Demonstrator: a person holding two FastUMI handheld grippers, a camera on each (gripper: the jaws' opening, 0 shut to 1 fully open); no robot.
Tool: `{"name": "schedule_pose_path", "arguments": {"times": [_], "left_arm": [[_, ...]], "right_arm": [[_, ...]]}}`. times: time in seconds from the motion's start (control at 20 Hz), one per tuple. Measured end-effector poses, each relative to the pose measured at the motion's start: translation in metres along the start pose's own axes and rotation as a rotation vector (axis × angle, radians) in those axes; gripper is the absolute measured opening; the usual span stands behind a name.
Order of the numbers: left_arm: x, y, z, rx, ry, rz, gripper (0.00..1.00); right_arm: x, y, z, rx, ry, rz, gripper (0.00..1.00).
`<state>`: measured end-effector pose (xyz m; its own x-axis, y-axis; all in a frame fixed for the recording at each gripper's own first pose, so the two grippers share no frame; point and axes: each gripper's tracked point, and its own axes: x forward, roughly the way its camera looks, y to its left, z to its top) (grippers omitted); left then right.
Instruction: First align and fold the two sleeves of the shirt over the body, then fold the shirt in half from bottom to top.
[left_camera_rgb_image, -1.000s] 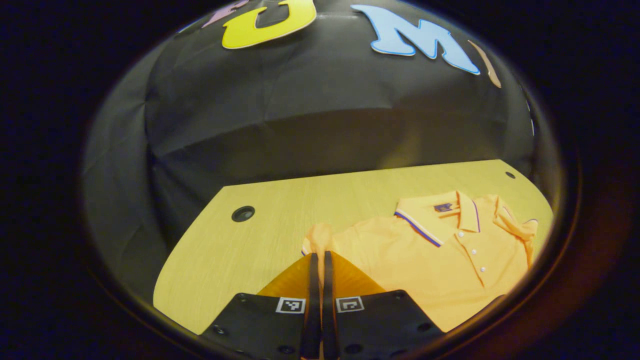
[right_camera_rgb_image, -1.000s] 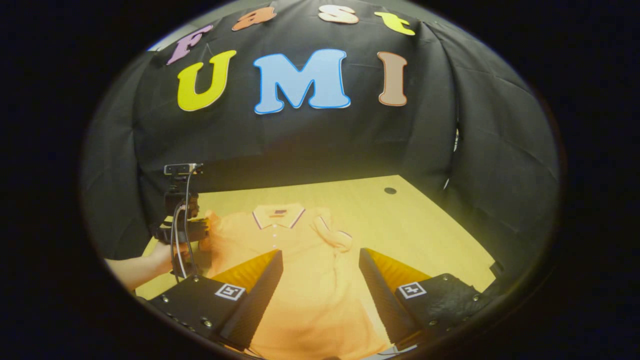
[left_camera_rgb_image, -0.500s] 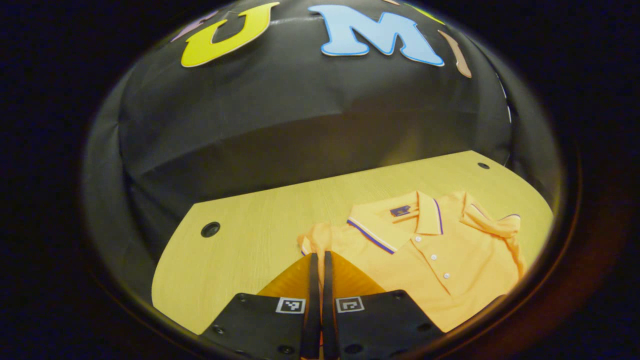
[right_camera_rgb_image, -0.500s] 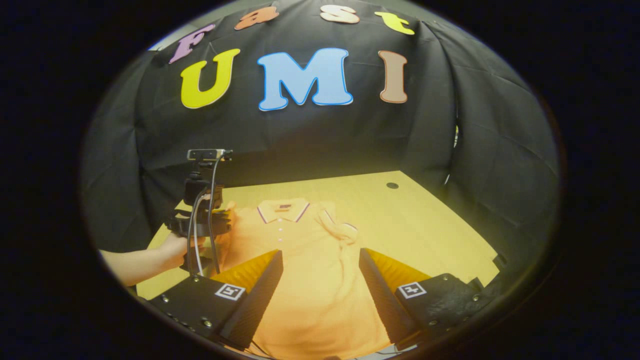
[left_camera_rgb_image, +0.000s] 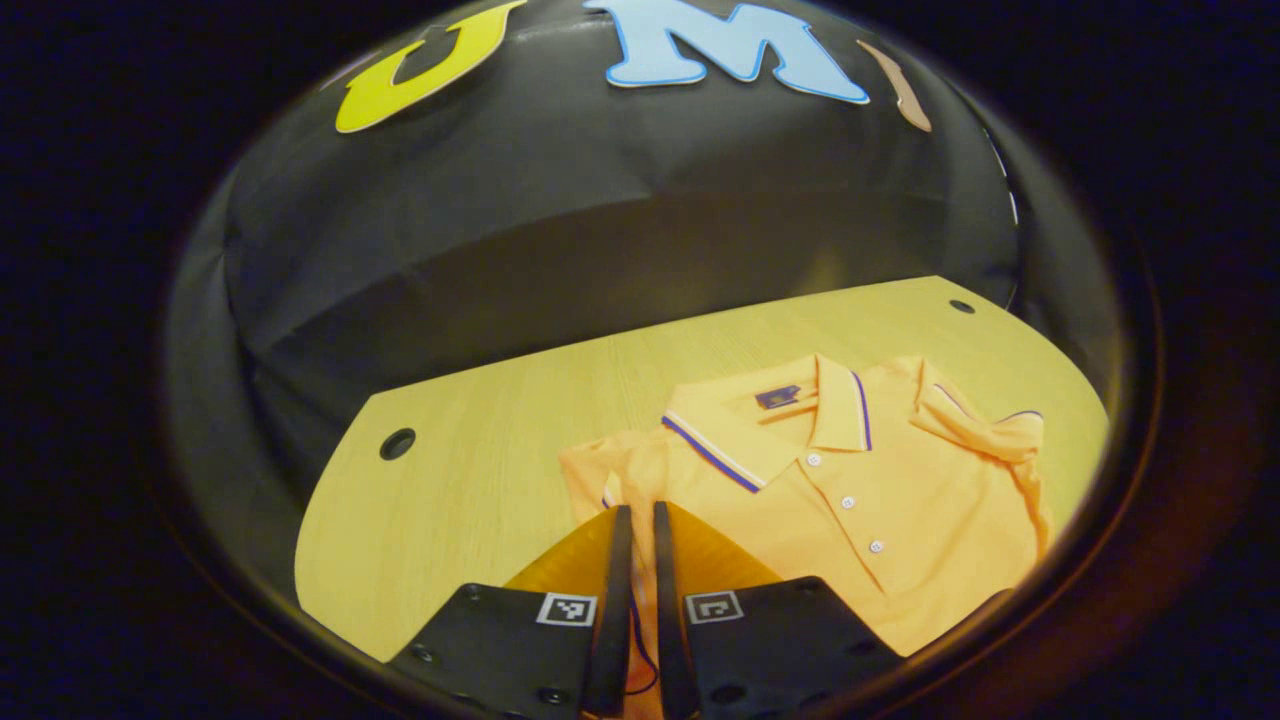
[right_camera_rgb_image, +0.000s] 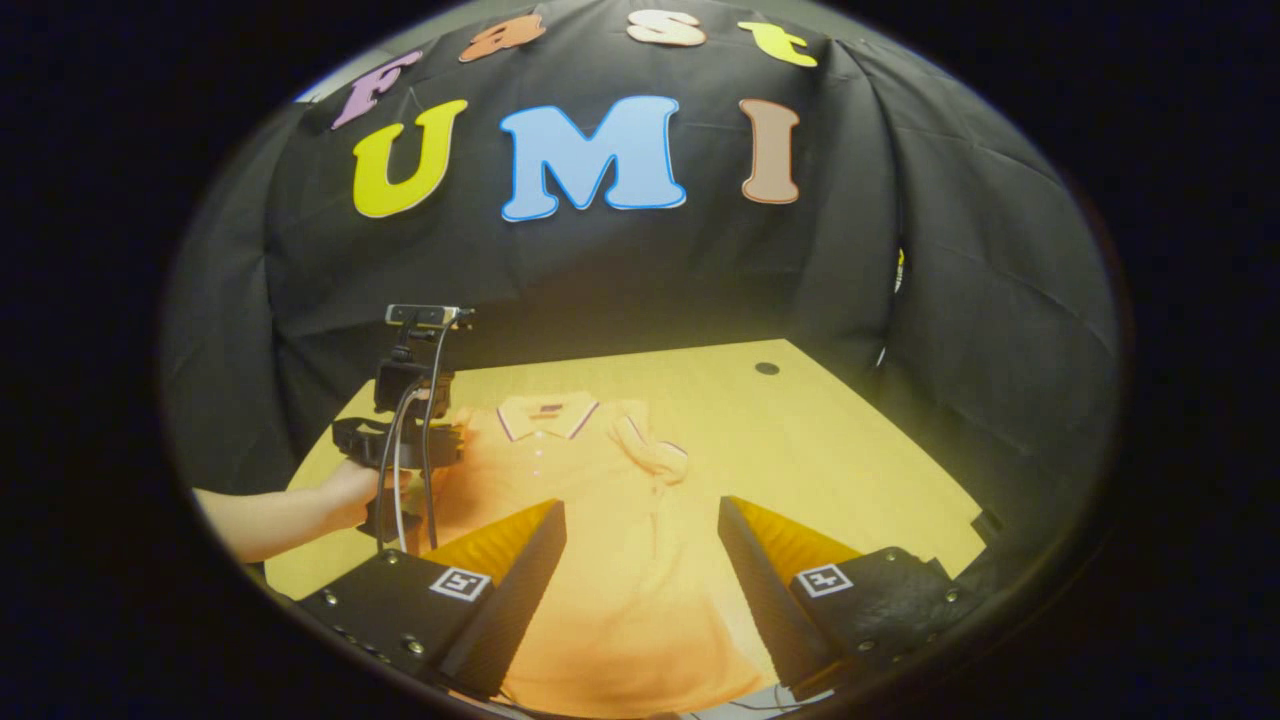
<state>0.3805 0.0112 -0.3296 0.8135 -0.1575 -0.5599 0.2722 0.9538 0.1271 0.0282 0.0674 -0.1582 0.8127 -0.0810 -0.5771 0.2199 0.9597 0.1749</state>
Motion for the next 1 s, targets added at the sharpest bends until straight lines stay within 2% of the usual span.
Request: {"name": "schedule_pose_path", "arguments": {"times": [0.2,0.25,0.4,0.45,0.5,0.55,0.6,0.7,0.85,1.0], "left_arm": [[0.001,-0.004,-0.003,0.01,0.013,-0.002,0.18],[0.0,-0.008,-0.004,0.006,0.017,-0.013,0.31],[-0.007,-0.014,-0.004,-0.003,0.011,-0.029,0.39],[-0.01,-0.017,-0.004,-0.007,0.008,-0.032,0.52],[-0.015,-0.02,-0.005,-0.014,0.006,-0.037,0.58],[-0.02,-0.022,-0.006,-0.02,0.006,-0.04,0.69],[-0.029,-0.024,-0.007,-0.031,0.002,-0.044,0.7],[-0.045,-0.031,-0.01,-0.053,-0.004,-0.051,0.8],[-0.071,-0.04,-0.025,-0.091,0.003,-0.054,0.79],[-0.103,-0.048,-0.04,-0.115,0.011,-0.05,0.89]], "right_arm": [[-0.002,-0.008,-0.002,-0.003,-0.002,-0.002,0.95],[-0.002,-0.008,-0.003,-0.004,-0.003,-0.002,0.95],[-0.003,-0.009,-0.003,-0.01,-0.007,0.007,0.95],[-0.004,-0.009,-0.004,-0.014,-0.008,0.011,0.95],[-0.004,-0.009,-0.004,-0.02,-0.01,0.017,0.95],[-0.005,-0.01,-0.004,-0.026,-0.011,0.022,0.95],[-0.006,-0.012,-0.004,-0.032,-0.013,0.027,0.95],[-0.007,-0.013,-0.008,-0.04,-0.015,0.043,0.95],[-0.01,-0.018,-0.017,-0.059,-0.01,0.071,0.95],[-0.014,-0.023,-0.028,-0.086,-0.007,0.109,0.95]]}}
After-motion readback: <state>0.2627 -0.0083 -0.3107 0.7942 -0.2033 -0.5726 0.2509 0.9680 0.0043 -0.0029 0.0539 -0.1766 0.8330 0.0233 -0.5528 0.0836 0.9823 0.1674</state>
